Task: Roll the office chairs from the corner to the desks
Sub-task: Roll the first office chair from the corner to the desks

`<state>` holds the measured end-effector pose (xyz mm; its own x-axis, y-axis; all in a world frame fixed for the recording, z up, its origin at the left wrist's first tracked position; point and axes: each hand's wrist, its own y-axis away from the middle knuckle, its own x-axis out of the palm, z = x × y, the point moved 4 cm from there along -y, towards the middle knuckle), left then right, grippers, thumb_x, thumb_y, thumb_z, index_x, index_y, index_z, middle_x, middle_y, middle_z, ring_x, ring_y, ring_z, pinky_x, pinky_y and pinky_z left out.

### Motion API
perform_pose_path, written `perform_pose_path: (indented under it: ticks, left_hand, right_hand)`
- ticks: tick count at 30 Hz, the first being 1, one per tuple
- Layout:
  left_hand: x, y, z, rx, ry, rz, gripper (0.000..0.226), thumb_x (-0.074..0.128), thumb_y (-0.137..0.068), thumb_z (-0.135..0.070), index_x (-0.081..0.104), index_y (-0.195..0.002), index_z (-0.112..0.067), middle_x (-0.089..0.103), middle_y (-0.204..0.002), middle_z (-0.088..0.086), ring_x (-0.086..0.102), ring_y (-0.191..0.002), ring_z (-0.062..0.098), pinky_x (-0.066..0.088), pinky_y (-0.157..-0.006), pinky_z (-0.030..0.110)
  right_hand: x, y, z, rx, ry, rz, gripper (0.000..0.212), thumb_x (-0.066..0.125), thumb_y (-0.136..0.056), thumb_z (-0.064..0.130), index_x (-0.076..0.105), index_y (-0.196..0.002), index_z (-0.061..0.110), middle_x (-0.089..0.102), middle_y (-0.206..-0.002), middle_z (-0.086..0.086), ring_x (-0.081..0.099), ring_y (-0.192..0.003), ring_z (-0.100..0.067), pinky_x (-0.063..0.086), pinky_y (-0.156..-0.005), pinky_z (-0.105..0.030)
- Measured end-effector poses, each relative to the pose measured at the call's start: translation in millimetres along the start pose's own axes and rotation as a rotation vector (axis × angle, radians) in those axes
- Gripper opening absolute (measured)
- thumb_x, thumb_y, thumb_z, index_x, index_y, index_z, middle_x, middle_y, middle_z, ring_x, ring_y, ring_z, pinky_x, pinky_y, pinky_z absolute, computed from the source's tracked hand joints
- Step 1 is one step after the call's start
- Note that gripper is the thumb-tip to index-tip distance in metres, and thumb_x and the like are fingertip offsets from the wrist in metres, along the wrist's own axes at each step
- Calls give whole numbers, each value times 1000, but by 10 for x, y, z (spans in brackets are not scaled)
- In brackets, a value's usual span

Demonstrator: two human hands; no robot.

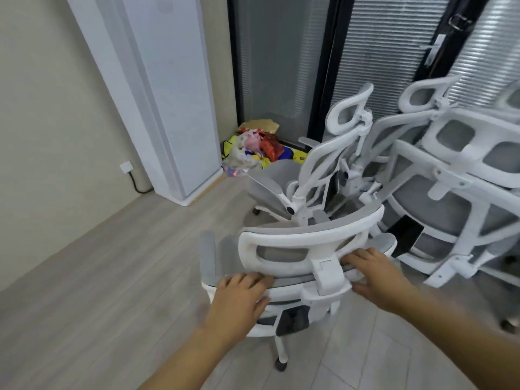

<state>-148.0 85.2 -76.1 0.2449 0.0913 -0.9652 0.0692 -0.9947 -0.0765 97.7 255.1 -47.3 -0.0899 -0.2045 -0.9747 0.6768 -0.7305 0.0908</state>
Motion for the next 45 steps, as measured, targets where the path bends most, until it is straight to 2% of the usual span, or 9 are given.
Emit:
perform_pose_path:
  ticks: [5, 11, 14, 18, 21, 25, 36, 43, 45]
  left_hand:
    - [-15, -8, -10, -15, 9, 33, 43, 39, -99, -43, 35, -142, -42, 47, -137, -16, 47, -121, 15, 33, -105, 35]
    - [-143, -19, -68, -87, 46, 126, 64, 40, -98, -47, 5, -151, -45, 43, -142, -13, 42, -127, 15, 29, -109, 38]
    - [-193, 18, -158, -148, 58, 163, 68, 43, -96, -48, 4, -152, -45, 43, -145, -11, 43, -129, 19, 28, -112, 44]
    - [-252, 168, -276, -211, 34, 185, 68, 47, -96, -47, 7, -151, -46, 45, -145, -8, 45, -129, 22, 24, -115, 49]
    - [-275, 339, -385, -251, 0, 199, 65, 46, -97, -47, 8, -150, -48, 50, -138, -6, 49, -125, 21, 22, -113, 52]
    - [-202, 555, -632, -325, -29, 226, 66, 45, -99, -43, 6, -151, -49, 53, -131, -2, 51, -123, 22, 30, -107, 60]
    - [9, 1056, -1407, -218, -67, 237, 69, 47, -97, -46, 4, -150, -49, 54, -129, 0, 53, -118, 23, 43, -100, 50]
    - [69, 1242, -1815, -84, -121, 214, 69, 45, -96, -46, 4, -151, -46, 56, -123, 0, 54, -111, 25, 44, -82, 39]
    - [100, 1334, -1912, -34, -125, 198, 70, 44, -96, -43, 4, -152, -44, 55, -124, 1, 53, -112, 26, 43, -83, 38]
  right_hand:
    - [8, 58, 112, 91, 38, -33, 56, 72, -83, 37, 51, -134, 37, 50, -140, 11, 40, -128, -16, 23, -109, -27]
    - [56, 177, 192, 212, 78, 108, 90, 70, -70, 68, 27, -146, 44, 26, -157, 14, 17, -148, -15, 3, -120, -54]
    - [28, 281, 272, 247, 48, 104, 91, 61, -66, 79, 27, -145, 46, 28, -156, 16, 17, -148, -14, 3, -119, -59]
    - [48, 499, 359, 243, -12, 95, 88, 62, -70, 75, 28, -145, 44, 29, -156, 14, 19, -147, -15, 2, -118, -62]
    - [79, 738, 396, 231, -10, 82, 84, 59, -75, 74, 27, -147, 43, 27, -158, 12, 17, -149, -15, 0, -117, -61]
    - [108, 1127, 413, 235, -44, 34, 78, 57, -80, 71, 29, -147, 42, 28, -157, 11, 18, -148, -15, 3, -119, -58]
    - [257, 2286, 60, 240, -121, -81, 79, 56, -79, 71, 33, -147, 38, 33, -154, 13, 21, -146, -11, 5, -122, -45]
    - [306, 2831, -75, 370, -127, -75, 81, 55, -74, 76, 33, -146, 44, 29, -155, 17, 20, -146, -7, 6, -119, -53]
    - [317, 2980, -76, 392, -98, -61, 82, 52, -73, 79, 33, -145, 45, 28, -155, 19, 20, -145, -6, 6, -119, -53]
